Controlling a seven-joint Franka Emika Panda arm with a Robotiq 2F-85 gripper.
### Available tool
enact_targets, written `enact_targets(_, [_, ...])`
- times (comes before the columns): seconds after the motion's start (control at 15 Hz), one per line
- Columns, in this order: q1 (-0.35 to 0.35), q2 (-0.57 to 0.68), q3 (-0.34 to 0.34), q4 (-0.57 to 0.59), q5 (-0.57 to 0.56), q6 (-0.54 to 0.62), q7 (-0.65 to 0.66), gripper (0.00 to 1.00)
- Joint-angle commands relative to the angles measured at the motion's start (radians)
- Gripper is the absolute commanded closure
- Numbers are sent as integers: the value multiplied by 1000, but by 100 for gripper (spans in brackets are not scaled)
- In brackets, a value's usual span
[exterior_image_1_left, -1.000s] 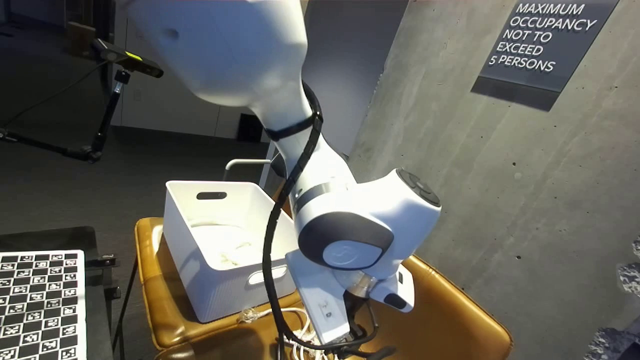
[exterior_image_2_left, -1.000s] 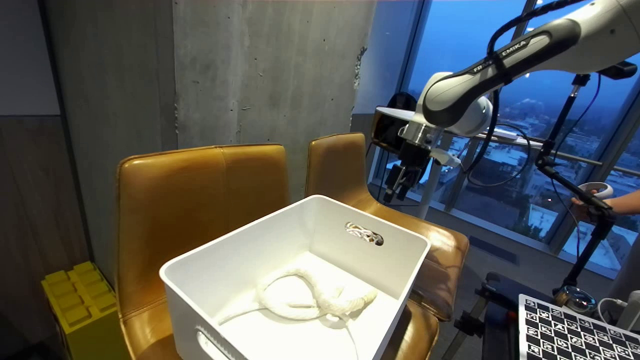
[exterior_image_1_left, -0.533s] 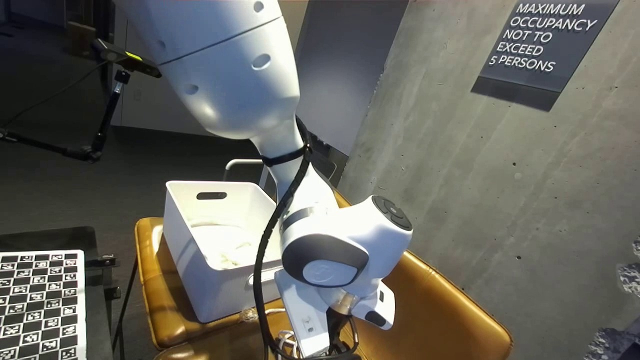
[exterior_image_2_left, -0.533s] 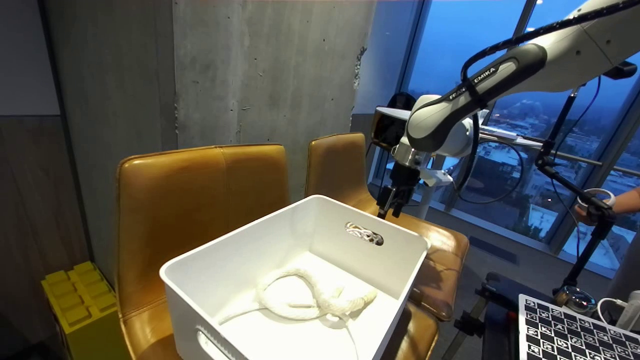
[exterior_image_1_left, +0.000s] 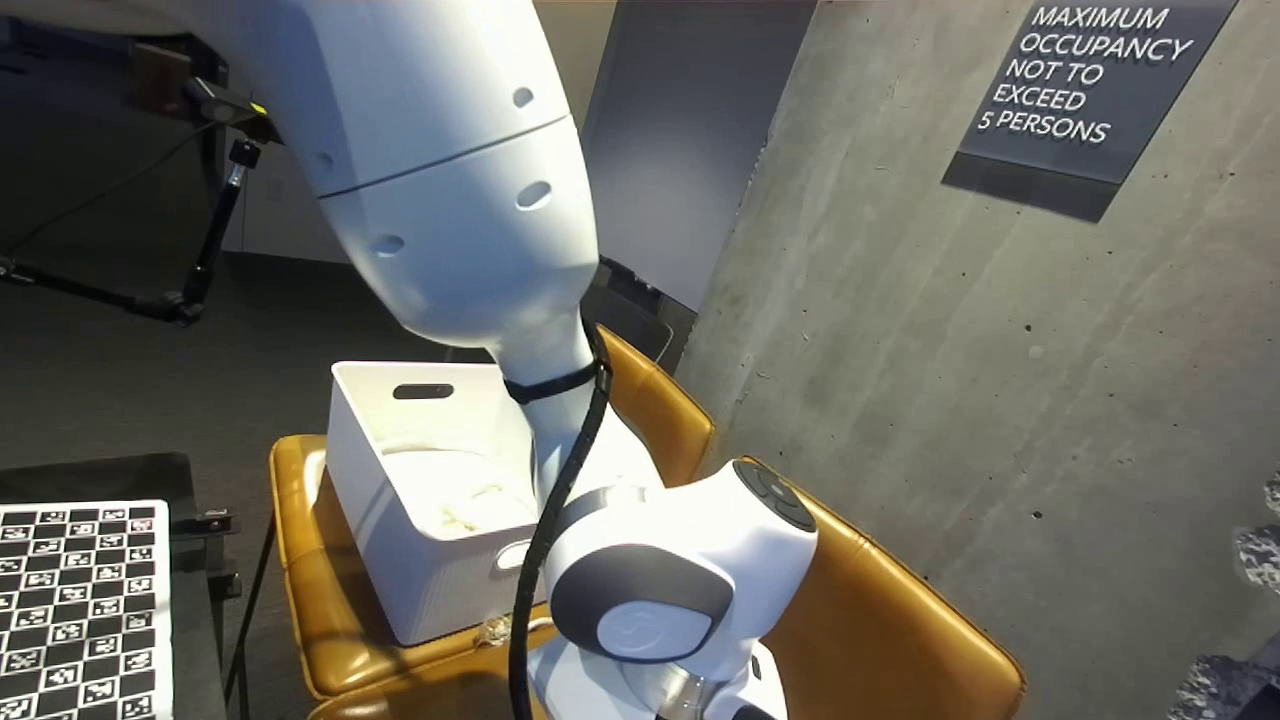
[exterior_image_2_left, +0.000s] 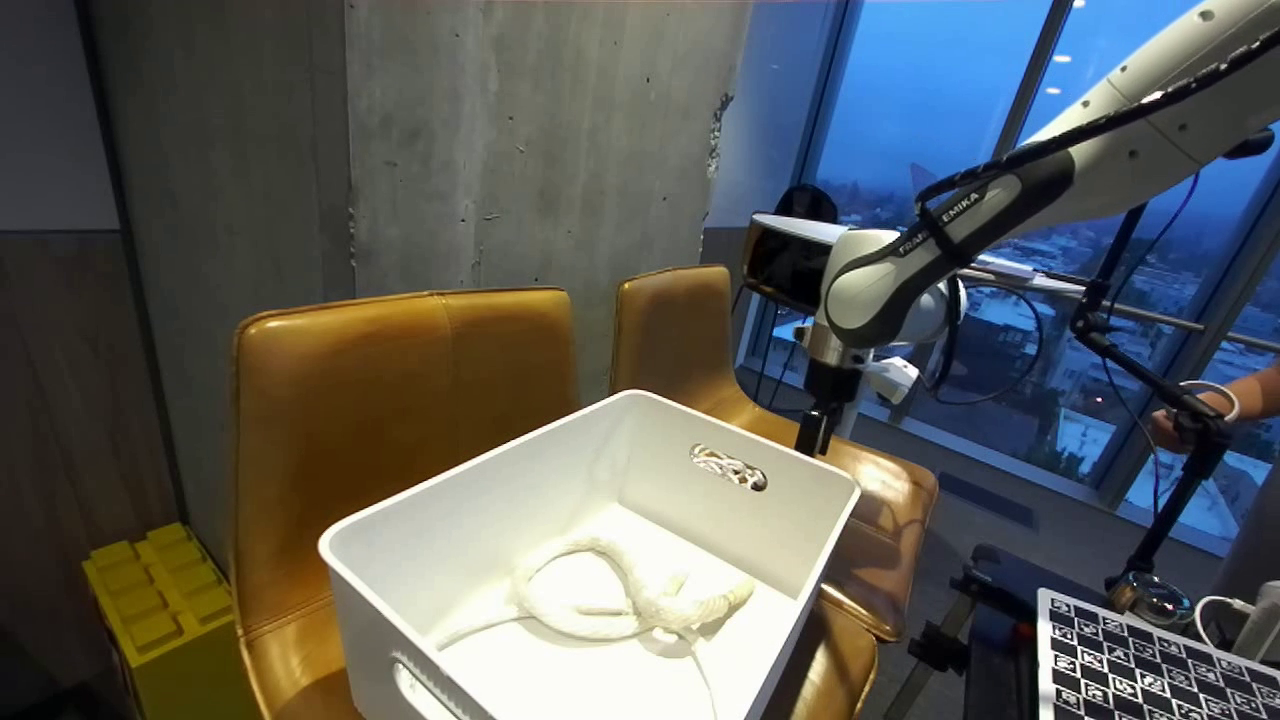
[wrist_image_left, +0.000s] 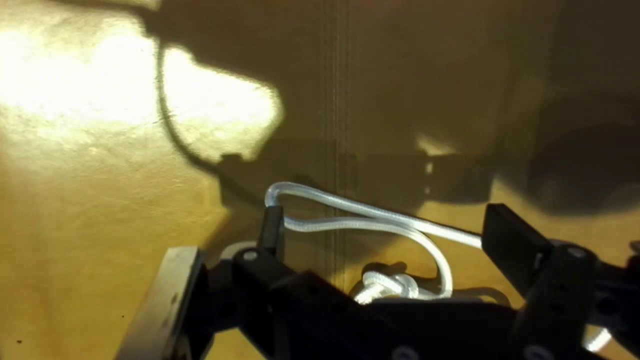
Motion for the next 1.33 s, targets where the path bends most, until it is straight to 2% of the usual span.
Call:
enact_targets(0.0, [7, 26, -20, 35, -67, 8, -110, 0])
enact_targets(0.53, [-1, 67, 10, 96, -84, 62, -314, 0])
enact_targets(1.2, [41, 195, -1, 188, -81, -5, -311, 0])
enact_targets(1.27, [45, 211, -5, 189, -84, 2, -308, 5])
